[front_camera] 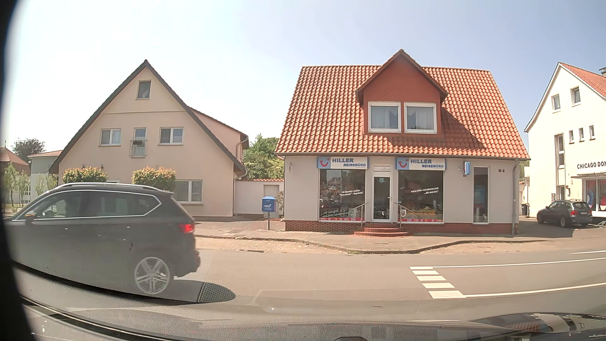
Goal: Follow the waypoints while adhering to traffic rules and regulations
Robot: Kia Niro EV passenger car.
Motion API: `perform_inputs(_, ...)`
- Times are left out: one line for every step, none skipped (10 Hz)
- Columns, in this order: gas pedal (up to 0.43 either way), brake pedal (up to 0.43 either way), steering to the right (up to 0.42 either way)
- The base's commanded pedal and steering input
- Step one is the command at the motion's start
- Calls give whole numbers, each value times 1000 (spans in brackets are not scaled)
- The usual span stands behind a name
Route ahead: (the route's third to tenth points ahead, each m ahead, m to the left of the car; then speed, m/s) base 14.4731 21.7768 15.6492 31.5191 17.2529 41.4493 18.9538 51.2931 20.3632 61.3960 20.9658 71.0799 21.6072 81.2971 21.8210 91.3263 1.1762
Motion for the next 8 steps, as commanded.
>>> perform_inputs(398,0,-79)
perform_inputs(398,0,-112)
perform_inputs(409,0,-157)
perform_inputs(409,0,-189)
perform_inputs(409,0,-232)
perform_inputs(421,0,-274)
perform_inputs(421,0,-308)
perform_inputs(421,0,-333)
